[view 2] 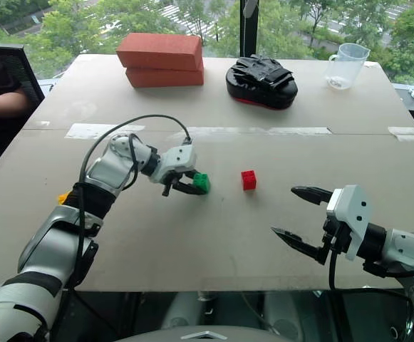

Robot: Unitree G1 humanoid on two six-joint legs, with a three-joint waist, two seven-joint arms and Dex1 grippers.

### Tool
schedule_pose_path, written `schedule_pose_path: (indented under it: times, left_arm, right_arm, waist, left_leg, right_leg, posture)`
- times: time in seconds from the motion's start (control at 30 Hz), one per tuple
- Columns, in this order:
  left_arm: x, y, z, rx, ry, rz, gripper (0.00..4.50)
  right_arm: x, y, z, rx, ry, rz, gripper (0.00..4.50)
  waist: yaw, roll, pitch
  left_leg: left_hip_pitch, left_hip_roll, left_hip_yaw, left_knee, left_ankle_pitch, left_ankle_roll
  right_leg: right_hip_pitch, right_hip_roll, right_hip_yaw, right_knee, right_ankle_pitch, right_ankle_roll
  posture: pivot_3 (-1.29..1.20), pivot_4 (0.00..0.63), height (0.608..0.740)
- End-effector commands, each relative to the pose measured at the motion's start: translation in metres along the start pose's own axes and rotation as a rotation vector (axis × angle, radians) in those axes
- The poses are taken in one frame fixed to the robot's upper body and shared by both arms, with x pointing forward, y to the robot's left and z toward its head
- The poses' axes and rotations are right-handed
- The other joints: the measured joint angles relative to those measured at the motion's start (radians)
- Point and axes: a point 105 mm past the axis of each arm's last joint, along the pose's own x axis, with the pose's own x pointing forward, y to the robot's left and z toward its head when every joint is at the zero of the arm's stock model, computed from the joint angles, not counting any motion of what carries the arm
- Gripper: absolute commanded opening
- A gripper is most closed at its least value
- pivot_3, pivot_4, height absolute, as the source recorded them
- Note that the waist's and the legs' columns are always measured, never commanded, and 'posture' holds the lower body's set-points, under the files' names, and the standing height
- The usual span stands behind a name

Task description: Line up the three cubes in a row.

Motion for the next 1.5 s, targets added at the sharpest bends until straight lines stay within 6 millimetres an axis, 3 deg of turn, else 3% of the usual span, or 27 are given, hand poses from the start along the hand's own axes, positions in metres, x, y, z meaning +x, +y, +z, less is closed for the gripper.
schedule_pose_path:
  times: [0.03, 0.2, 0.47, 0.53, 0.67, 0.77, 0.9, 1.03, 1.27, 1.5]
  left_arm:
    - [0.002, 0.003, 0.003, 0.007, 0.011, 0.009, 2.32]
    - [-0.004, 0.003, 0.009, 0.005, -0.018, 0.030, 4.39]
    - [-0.060, -0.018, 0.018, -0.127, -0.143, 0.148, 4.39]
    - [-0.083, -0.030, 0.014, -0.218, -0.181, 0.221, 4.39]
    - [-0.127, -0.059, -0.013, -0.380, -0.160, 0.439, 4.39]
    - [-0.166, -0.081, -0.056, -0.608, -0.072, 0.709, 4.39]
    - [-0.201, -0.100, -0.089, -0.825, 0.002, 0.983, 4.39]
    - [-0.211, -0.106, -0.099, -0.954, -0.025, 1.201, 4.39]
    - [-0.187, -0.097, -0.090, -1.062, -0.191, 1.476, 4.39]
    - [-0.184, -0.104, -0.103, -1.113, -0.140, 1.753, 4.39]
  right_arm:
    - [-0.003, 0.001, 0.012, -0.059, -0.023, -0.014, 4.50]
    - [-0.003, -0.001, 0.020, -0.059, -0.063, -0.031, 4.50]
    - [0.001, 0.001, 0.021, -0.046, -0.078, 0.026, 4.50]
    - [0.004, 0.001, 0.021, -0.036, -0.096, 0.055, 4.50]
    - [0.013, 0.000, 0.023, -0.017, -0.133, 0.123, 4.50]
    - [0.022, 0.001, 0.026, -0.005, -0.165, 0.202, 4.50]
    - [0.026, 0.005, 0.028, -0.008, -0.178, 0.286, 4.50]
    - [0.029, 0.002, 0.027, -0.026, -0.173, 0.316, 4.50]
    - [0.033, -0.002, 0.028, -0.044, -0.179, 0.344, 4.50]
    - [0.031, -0.005, 0.030, -0.058, -0.174, 0.351, 4.50]
  waist:
    - [0.000, 0.000, 0.000]
    - [-0.001, 0.000, 0.000]
    - [-0.024, 0.000, 0.000]
    - [-0.024, 0.000, 0.000]
    - [-0.045, 0.000, 0.000]
    - [-0.034, 0.000, 0.000]
    - [-0.010, -0.001, 0.000]
    - [0.006, -0.001, 0.000]
    - [-0.001, -0.007, -0.003]
    - [-0.004, -0.007, -0.004]
  left_leg:
    - [0.000, 0.000, 0.000, 0.000, 0.000, 0.000]
    - [0.000, 0.000, 0.000, 0.000, 0.000, 0.000]
    - [0.001, 0.002, -0.002, -0.001, 0.000, 0.000]
    - [0.001, 0.002, -0.002, -0.001, 0.000, 0.000]
    - [0.003, 0.004, 0.001, -0.002, 0.000, 0.000]
    - [0.003, 0.005, 0.000, -0.002, 0.000, 0.000]
    - [0.003, 0.005, -0.004, -0.001, 0.000, 0.000]
    - [0.003, 0.003, -0.005, -0.001, 0.000, 0.000]
    - [0.001, 0.001, -0.005, 0.000, 0.000, -0.001]
    - [0.003, 0.001, -0.004, -0.001, 0.000, -0.001]
  right_leg:
    - [0.000, 0.000, 0.000, 0.000, 0.000, 0.000]
    - [0.000, 0.000, 0.001, 0.000, 0.000, 0.000]
    - [-0.002, 0.001, 0.004, 0.001, 0.000, 0.000]
    - [-0.001, 0.001, 0.004, 0.001, 0.000, 0.000]
    - [-0.002, 0.001, 0.007, 0.001, 0.000, 0.000]
    - [-0.002, 0.001, 0.005, 0.001, 0.000, 0.000]
    - [-0.002, 0.000, 0.003, 0.001, -0.002, -0.002]
    - [-0.001, -0.001, 0.002, 0.000, -0.004, -0.001]
    - [0.000, -0.002, 0.003, 0.000, 0.002, 0.000]
    - [-0.001, 0.000, 0.004, 0.001, 0.002, -0.001]
  posture:
    - [0.00, 0.150, 0.740]
    - [0.00, 0.150, 0.740]
    - [0.00, 0.150, 0.740]
    - [0.00, 0.150, 0.740]
    - [0.00, 0.150, 0.740]
    - [0.00, 0.150, 0.740]
    - [0.00, 0.150, 0.740]
    - [0.00, 0.150, 0.740]
    - [0.00, 0.150, 0.740]
    - [0.00, 0.150, 0.740]
